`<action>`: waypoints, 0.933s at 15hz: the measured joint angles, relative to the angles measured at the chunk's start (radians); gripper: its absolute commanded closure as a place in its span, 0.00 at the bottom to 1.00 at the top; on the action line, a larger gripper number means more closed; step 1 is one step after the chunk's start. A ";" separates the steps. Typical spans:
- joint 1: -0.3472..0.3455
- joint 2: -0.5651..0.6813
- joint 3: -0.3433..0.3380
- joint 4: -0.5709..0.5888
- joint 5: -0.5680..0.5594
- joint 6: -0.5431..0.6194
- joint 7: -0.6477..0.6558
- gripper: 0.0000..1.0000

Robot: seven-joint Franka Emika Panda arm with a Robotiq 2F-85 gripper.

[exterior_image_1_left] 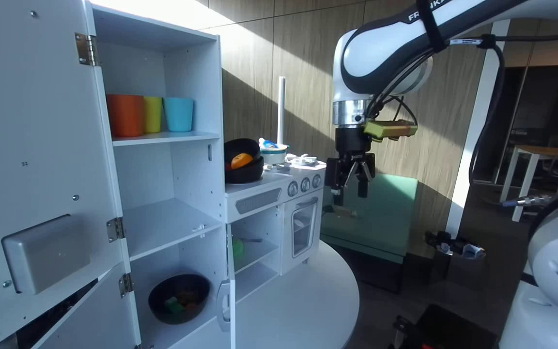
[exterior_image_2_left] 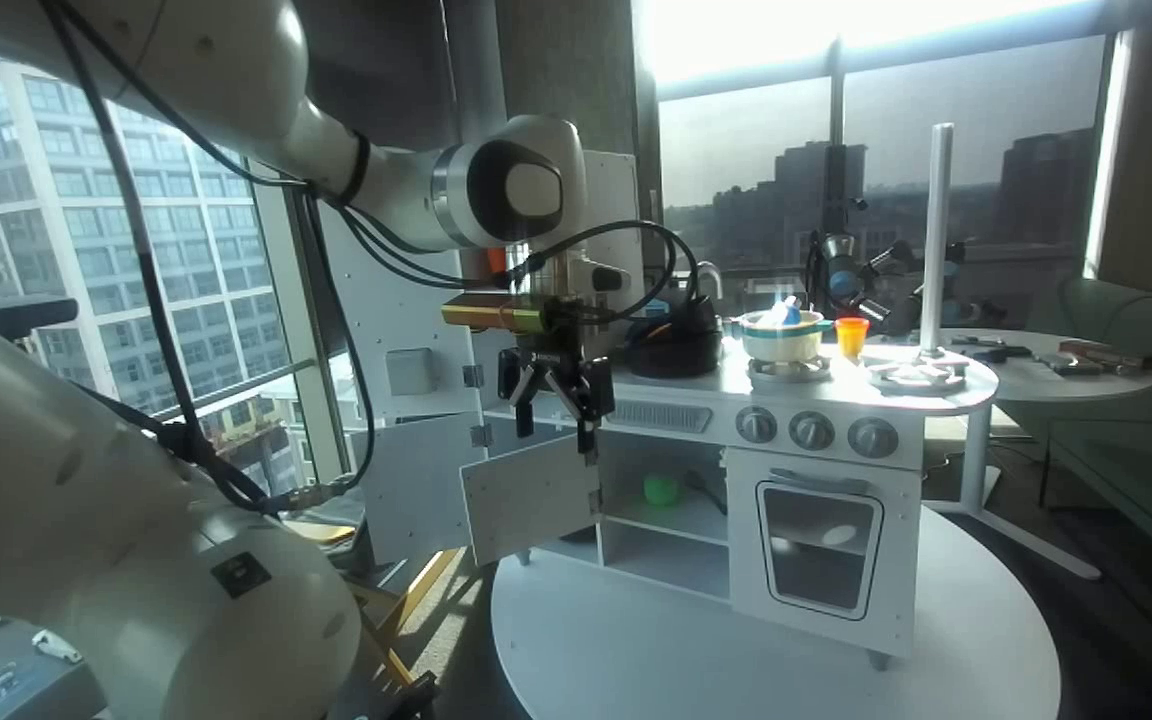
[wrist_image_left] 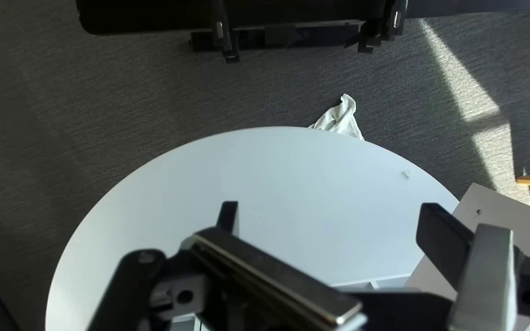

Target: Close the cupboard doors

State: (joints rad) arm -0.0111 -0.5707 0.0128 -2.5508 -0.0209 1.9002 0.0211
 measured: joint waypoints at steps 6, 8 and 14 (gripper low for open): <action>0.000 0.000 0.000 0.000 0.000 0.000 0.000 0.00; 0.000 0.000 0.000 0.000 0.000 0.000 0.000 0.00; 0.092 0.080 0.006 -0.014 0.171 0.035 -0.069 0.00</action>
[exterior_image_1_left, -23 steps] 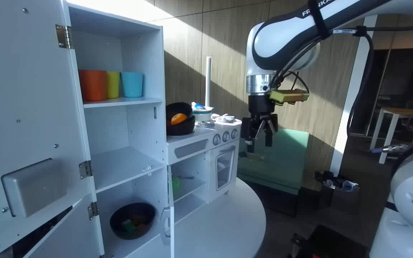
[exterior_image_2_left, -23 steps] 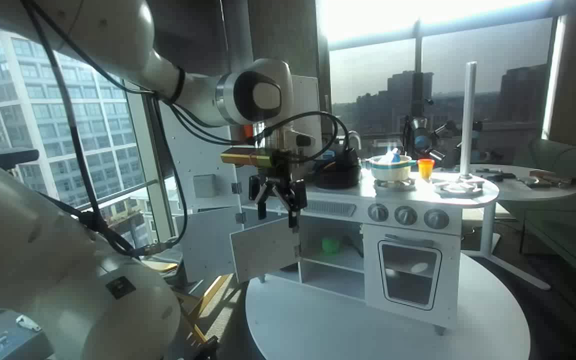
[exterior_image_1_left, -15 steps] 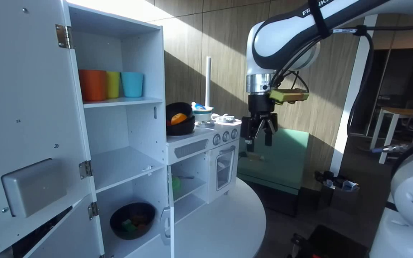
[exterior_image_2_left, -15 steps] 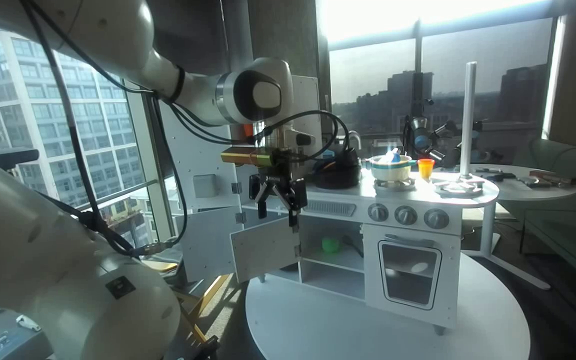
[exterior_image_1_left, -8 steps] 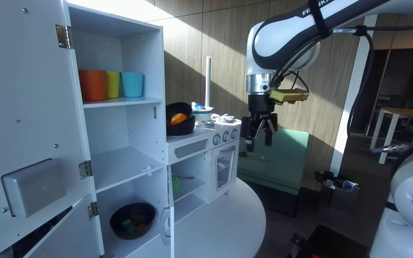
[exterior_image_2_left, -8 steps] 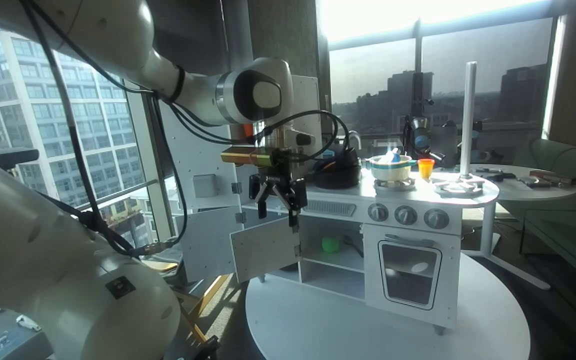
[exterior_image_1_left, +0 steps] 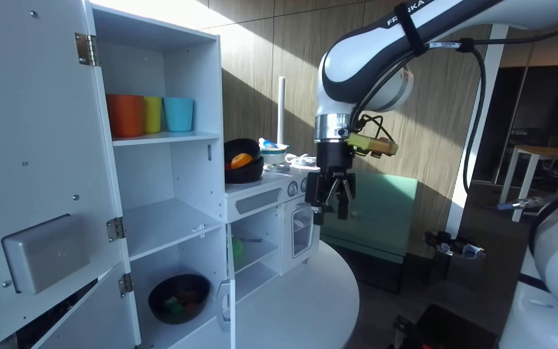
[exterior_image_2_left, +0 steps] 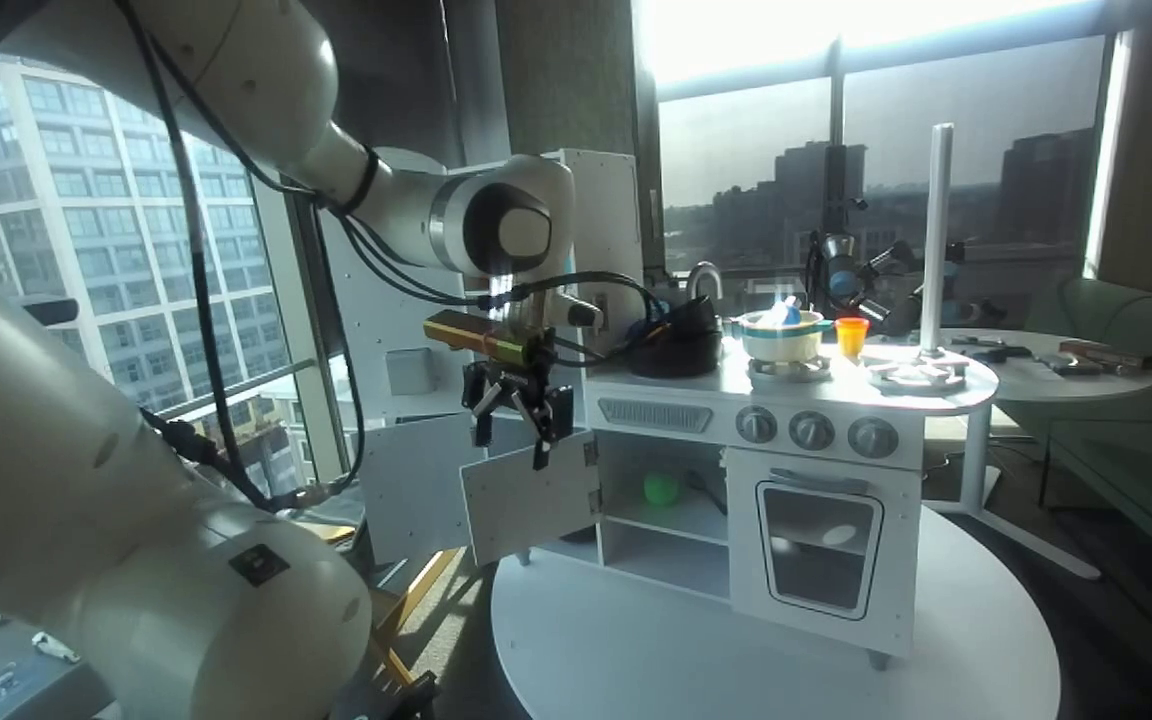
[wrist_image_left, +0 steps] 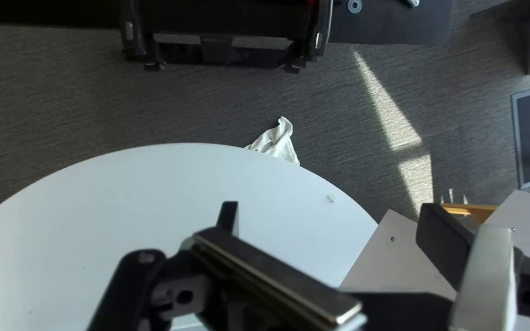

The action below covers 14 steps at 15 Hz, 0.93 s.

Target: Close the cupboard doors

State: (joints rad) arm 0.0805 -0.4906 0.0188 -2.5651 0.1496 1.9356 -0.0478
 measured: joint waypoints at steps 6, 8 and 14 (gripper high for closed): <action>0.043 0.231 0.049 0.099 0.056 0.171 0.015 0.00; 0.052 0.324 0.063 0.178 0.094 0.213 0.015 0.00; 0.105 0.546 0.147 0.414 0.145 0.310 0.060 0.00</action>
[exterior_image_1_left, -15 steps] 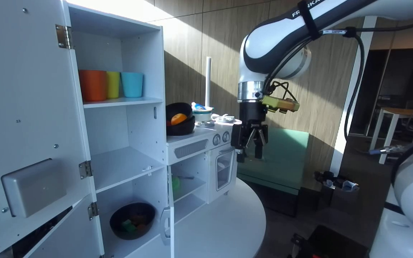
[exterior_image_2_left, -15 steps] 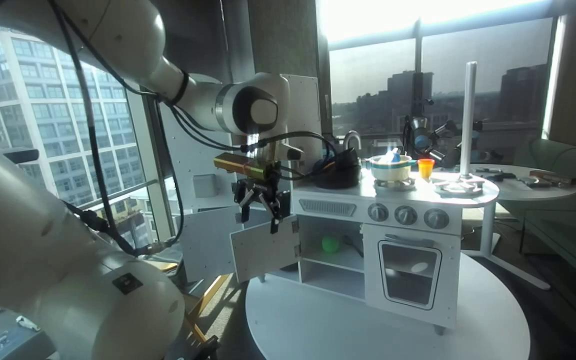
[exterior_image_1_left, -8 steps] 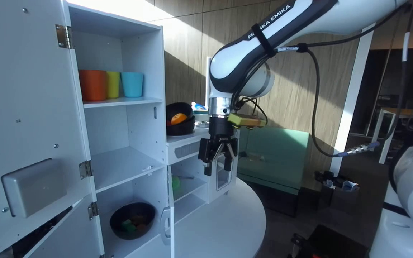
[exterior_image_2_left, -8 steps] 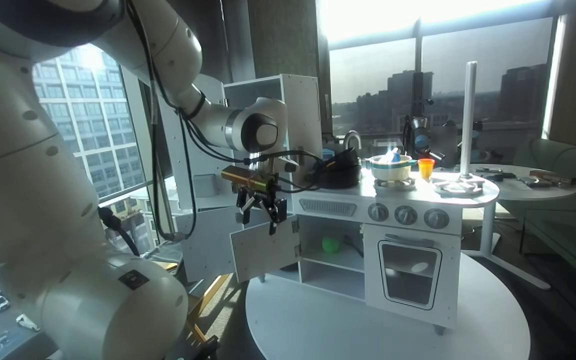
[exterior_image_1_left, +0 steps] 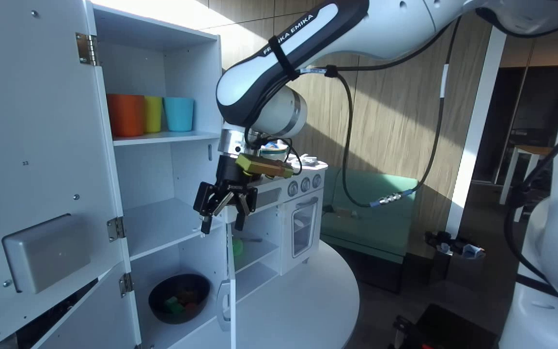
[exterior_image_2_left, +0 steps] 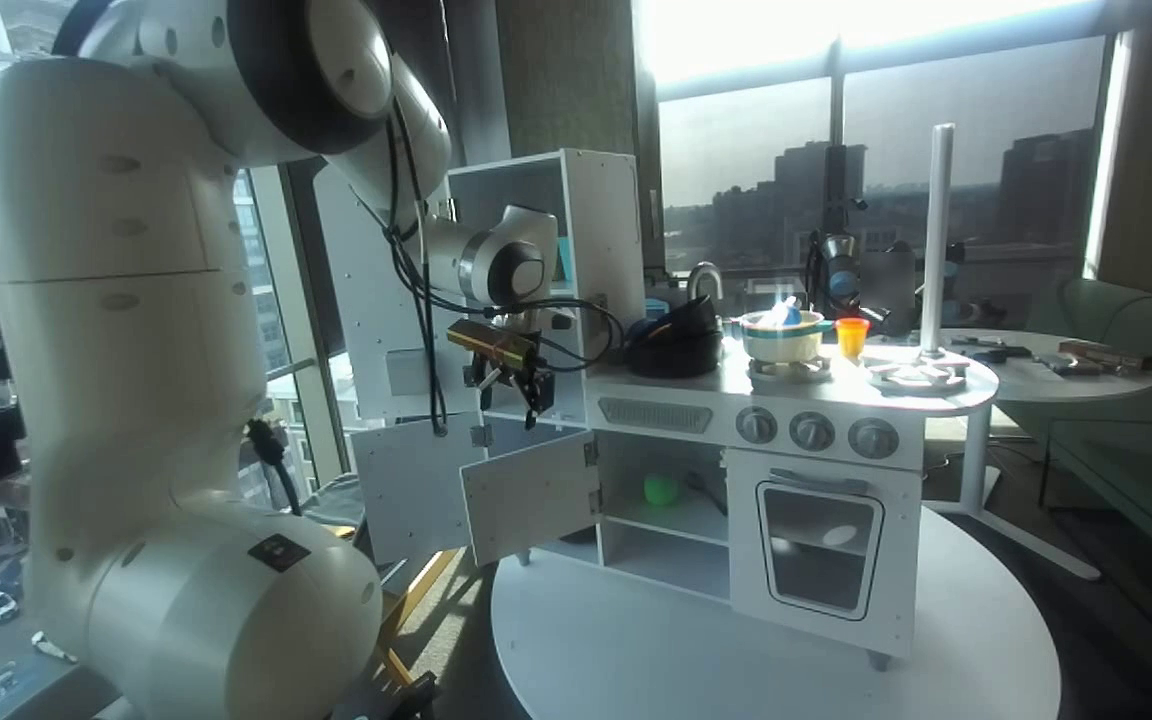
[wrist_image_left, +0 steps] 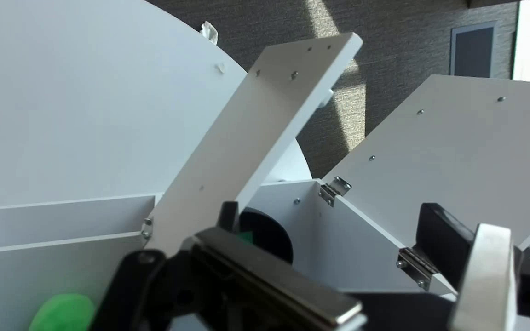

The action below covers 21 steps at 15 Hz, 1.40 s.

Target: Close the cupboard doors

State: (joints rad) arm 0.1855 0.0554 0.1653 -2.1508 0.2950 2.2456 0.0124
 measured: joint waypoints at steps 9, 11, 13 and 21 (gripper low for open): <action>0.046 0.159 0.066 0.063 -0.009 -0.018 0.009 0.00; 0.044 0.148 0.061 0.041 -0.023 -0.042 0.013 0.00; 0.038 0.122 0.052 0.005 -0.049 -0.064 0.026 0.00; -0.007 -0.051 -0.018 -0.202 -0.269 -0.031 0.171 0.00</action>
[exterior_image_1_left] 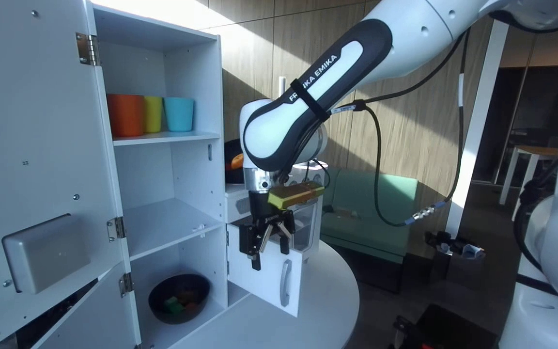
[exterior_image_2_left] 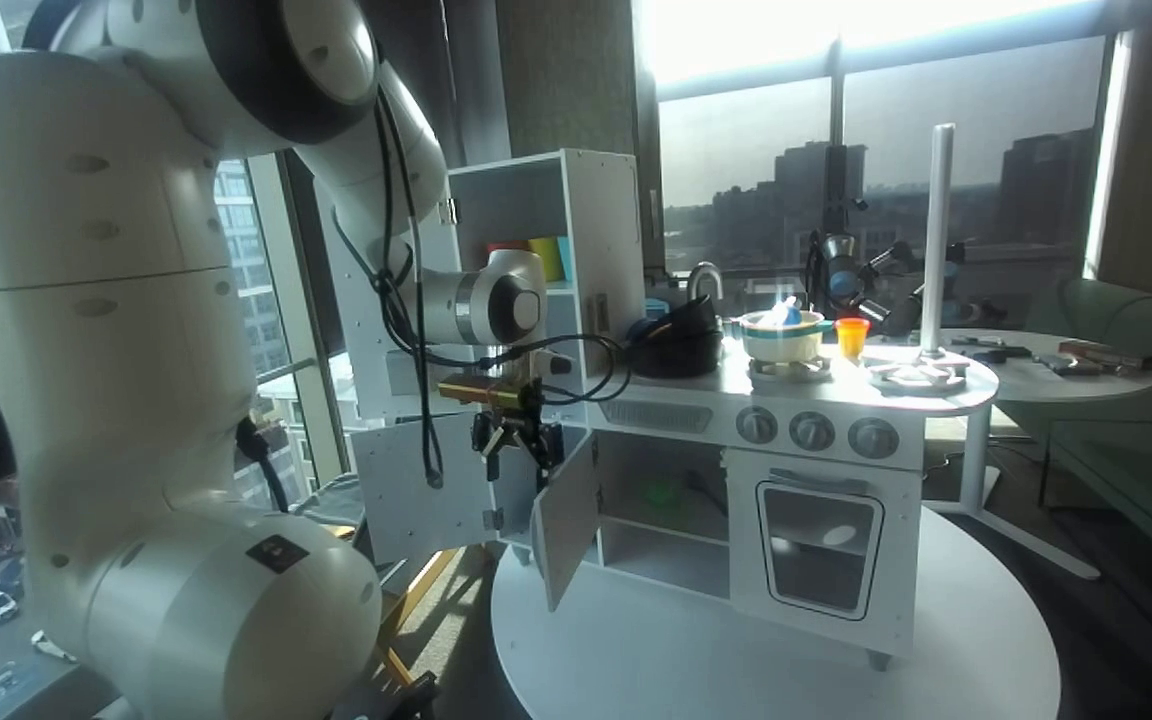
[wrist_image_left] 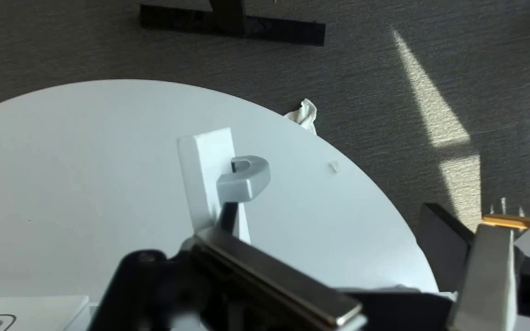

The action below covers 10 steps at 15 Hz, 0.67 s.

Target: Close the cupboard doors

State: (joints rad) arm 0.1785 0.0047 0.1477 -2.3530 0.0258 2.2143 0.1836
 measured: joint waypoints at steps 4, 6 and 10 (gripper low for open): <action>-0.040 -0.015 -0.027 -0.051 -0.180 0.076 0.163 0.00; -0.057 -0.014 -0.035 -0.055 -0.286 0.096 0.251 0.00; -0.058 -0.019 -0.028 -0.053 -0.231 0.098 0.261 0.00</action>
State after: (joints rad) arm 0.1209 -0.0144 0.1194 -2.4061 -0.2052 2.3121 0.4450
